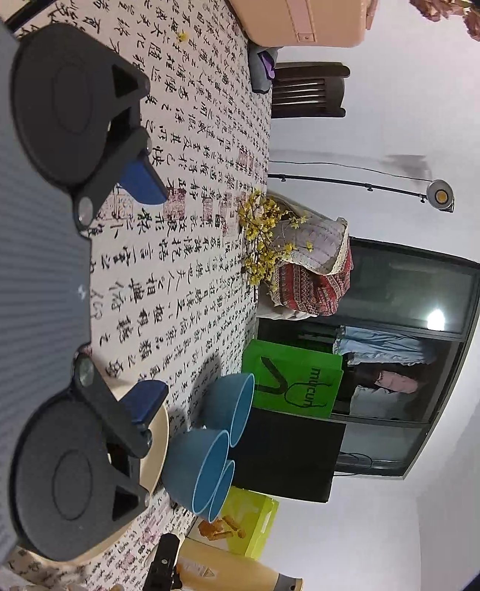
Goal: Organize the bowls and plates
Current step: 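Withdraw both open grippers from the cream plate stack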
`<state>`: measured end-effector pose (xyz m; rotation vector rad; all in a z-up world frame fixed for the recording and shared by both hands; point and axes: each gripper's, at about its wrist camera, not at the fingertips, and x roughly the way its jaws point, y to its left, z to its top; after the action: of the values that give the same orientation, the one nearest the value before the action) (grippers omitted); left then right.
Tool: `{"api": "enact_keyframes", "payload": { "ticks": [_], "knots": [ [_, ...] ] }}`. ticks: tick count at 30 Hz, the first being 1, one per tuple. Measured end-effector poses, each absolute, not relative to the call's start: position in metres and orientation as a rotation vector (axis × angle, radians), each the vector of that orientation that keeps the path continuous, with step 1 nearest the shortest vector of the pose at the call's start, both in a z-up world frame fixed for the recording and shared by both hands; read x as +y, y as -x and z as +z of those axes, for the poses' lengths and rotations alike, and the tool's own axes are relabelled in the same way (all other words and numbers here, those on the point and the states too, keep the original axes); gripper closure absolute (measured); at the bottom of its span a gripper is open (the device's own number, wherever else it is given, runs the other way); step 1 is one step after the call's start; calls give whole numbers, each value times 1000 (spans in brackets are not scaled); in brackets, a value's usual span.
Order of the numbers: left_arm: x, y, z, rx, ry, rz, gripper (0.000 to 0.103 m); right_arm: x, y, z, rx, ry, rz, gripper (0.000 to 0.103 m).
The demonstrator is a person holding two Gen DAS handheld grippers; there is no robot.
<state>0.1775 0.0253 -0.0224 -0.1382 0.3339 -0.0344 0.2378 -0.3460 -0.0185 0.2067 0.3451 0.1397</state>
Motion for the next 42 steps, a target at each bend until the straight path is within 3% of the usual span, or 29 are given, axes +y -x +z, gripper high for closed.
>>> {"api": "enact_keyframes", "payload": {
  "ticks": [42],
  "knots": [
    [42,-178,-32,321,236,-40,0,-340,-237,-27,318,-207,15,0]
  ]
}}
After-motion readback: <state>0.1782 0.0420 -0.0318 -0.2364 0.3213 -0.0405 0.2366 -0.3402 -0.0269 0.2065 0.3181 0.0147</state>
